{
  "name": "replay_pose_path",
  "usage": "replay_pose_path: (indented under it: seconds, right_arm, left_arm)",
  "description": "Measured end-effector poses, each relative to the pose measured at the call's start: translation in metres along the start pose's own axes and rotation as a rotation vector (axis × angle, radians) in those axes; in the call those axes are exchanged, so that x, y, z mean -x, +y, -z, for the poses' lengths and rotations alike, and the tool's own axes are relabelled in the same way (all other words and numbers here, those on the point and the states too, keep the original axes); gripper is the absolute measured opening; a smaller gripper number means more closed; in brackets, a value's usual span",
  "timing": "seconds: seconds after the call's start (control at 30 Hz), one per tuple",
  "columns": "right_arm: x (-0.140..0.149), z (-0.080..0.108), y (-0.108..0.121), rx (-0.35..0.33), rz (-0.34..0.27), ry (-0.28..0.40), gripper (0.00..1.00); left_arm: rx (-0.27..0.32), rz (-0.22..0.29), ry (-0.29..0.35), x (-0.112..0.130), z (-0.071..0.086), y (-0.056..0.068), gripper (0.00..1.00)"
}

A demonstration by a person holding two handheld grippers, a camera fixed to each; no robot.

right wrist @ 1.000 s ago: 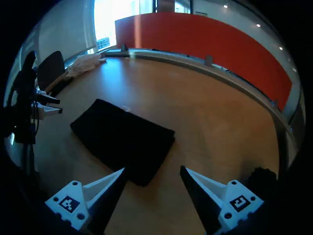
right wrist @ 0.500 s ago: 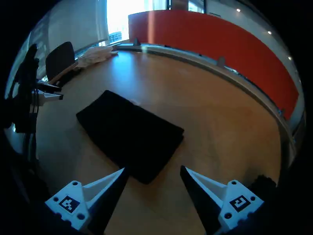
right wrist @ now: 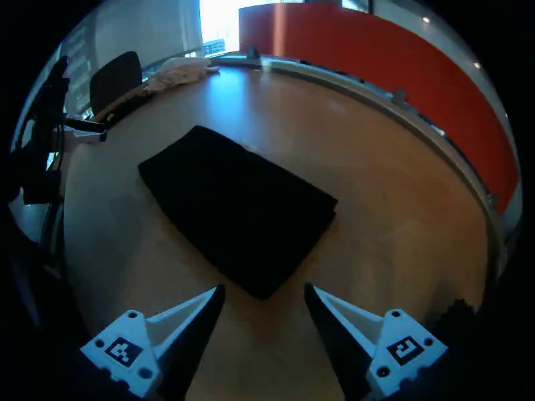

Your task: Fold towel

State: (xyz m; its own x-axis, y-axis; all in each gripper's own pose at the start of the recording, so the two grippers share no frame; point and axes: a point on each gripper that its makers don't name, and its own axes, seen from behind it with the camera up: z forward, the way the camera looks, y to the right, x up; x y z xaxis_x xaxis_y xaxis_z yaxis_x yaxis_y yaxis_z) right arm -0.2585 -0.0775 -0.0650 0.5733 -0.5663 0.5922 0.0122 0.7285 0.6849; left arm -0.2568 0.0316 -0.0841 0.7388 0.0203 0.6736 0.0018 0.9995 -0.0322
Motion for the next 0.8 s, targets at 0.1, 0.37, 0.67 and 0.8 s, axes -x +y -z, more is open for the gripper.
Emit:
replay_pose_path:
  seconds: [0.1, 0.37, 0.67, 0.8]
  right_arm:
    - [0.005, -0.002, -0.002, -0.013, 0.015, -0.016, 0.72]
    - [0.009, -0.005, -0.002, -0.039, 0.018, -0.032, 0.45]
    - [0.007, -0.007, -0.005, -0.057, 0.025, -0.032, 0.27]
    - [0.007, -0.006, -0.006, -0.057, 0.028, -0.029, 0.25]
  left_arm:
    - [-0.004, 0.002, -0.002, 0.002, 0.002, -0.002, 0.93]
    - [-0.005, 0.013, -0.007, 0.009, 0.007, -0.002, 0.93]
    - [-0.007, 0.017, -0.017, 0.015, 0.010, -0.003, 0.93]
    - [-0.007, 0.016, -0.019, 0.016, 0.010, -0.003, 0.93]
